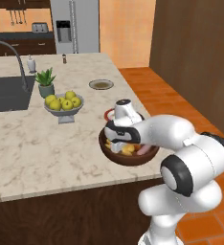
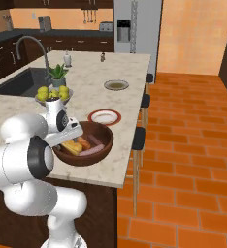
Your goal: Place one bun and one sausage from the bowl on each plate.
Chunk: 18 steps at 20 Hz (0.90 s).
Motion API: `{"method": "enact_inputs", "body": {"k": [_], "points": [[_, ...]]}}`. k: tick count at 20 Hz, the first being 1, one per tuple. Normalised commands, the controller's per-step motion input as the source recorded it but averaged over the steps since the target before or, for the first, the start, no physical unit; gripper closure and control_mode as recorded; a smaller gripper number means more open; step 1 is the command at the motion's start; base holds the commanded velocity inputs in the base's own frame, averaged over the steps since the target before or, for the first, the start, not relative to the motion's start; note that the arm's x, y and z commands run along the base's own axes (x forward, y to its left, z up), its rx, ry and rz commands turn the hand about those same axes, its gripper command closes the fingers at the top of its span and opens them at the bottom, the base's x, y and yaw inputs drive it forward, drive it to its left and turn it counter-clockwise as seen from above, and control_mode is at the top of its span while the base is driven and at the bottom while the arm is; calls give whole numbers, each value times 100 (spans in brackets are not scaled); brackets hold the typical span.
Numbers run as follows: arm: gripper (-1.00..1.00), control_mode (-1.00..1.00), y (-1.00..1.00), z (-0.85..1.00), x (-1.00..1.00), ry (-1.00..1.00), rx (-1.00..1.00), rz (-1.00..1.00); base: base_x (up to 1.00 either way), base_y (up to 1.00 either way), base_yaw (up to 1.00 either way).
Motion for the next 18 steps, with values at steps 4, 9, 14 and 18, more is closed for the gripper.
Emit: {"method": "enact_inputs", "body": {"k": [4, 9, 14, 18], "points": [[-100, -100, -2, -9, 30, 4, 0, 3, 0, 0, 0], [-100, -100, 0, -40, 35, 6, -1, 0, 0, 0, 0], [-100, -100, 0, -51, 26, 1, -5, 0, 0, 0, 0], [100, -100, 0, -90, -14, 2, -9, 4, 0, 0, 0]]}}
